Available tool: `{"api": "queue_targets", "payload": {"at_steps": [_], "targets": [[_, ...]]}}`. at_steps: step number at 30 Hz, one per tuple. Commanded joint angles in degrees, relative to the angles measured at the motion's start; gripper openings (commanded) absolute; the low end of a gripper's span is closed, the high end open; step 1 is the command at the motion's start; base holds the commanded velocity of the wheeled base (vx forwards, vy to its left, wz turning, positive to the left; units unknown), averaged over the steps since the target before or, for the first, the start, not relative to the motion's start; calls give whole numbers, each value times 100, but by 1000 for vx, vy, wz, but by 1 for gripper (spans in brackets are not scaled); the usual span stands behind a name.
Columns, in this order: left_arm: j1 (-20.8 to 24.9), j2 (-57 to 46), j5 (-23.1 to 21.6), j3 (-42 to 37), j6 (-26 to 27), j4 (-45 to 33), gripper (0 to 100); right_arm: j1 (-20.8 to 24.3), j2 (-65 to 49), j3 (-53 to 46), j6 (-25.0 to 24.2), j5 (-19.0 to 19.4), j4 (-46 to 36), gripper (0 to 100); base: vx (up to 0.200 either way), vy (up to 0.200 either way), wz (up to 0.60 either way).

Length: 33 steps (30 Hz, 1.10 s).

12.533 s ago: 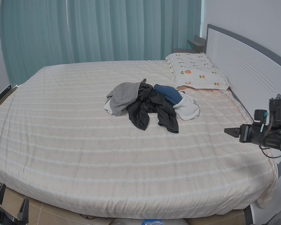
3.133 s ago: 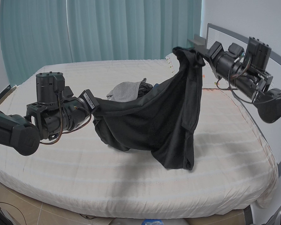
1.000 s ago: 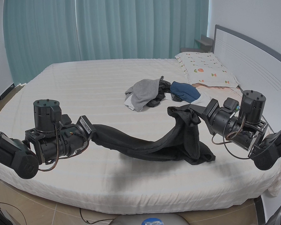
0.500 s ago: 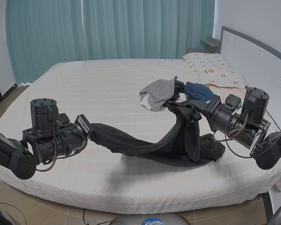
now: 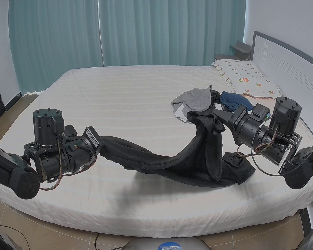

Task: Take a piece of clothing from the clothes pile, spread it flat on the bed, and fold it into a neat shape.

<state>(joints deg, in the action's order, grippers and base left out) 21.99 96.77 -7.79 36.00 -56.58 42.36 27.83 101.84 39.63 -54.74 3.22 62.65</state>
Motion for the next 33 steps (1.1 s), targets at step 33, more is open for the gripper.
{"api": "queue_targets", "payload": {"at_steps": [33], "targets": [[-125, -352, 32, -242, 24, -70, 0, -50, -762, -817, 314, -14, -68, 0, 0, 139, 0]]}}
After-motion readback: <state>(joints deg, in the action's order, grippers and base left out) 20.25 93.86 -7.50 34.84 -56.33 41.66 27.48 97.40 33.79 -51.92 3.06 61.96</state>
